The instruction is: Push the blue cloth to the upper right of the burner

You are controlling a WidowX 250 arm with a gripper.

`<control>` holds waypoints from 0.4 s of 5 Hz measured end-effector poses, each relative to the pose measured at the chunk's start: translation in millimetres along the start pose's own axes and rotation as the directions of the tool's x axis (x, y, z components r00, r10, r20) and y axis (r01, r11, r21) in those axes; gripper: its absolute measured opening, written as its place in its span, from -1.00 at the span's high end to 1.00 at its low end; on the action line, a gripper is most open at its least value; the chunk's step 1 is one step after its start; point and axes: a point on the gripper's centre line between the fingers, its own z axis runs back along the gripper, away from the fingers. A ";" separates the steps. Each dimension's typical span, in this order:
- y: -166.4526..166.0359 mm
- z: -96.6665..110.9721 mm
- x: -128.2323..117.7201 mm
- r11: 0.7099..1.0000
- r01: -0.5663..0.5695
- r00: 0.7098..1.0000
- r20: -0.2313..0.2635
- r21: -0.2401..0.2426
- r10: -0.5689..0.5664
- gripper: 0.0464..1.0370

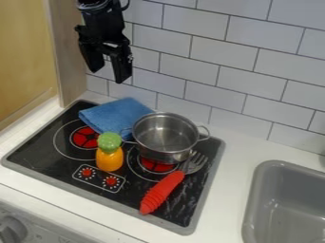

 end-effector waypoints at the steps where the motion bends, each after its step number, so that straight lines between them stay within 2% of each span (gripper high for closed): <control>1: -5.6 -17.3 -14.8 0.999 -0.015 0.998 -0.061 -0.033 0.013 -0.92; 2: -3.6 -33.8 -16.7 0.998 -0.044 0.996 -0.085 -0.036 0.041 -0.92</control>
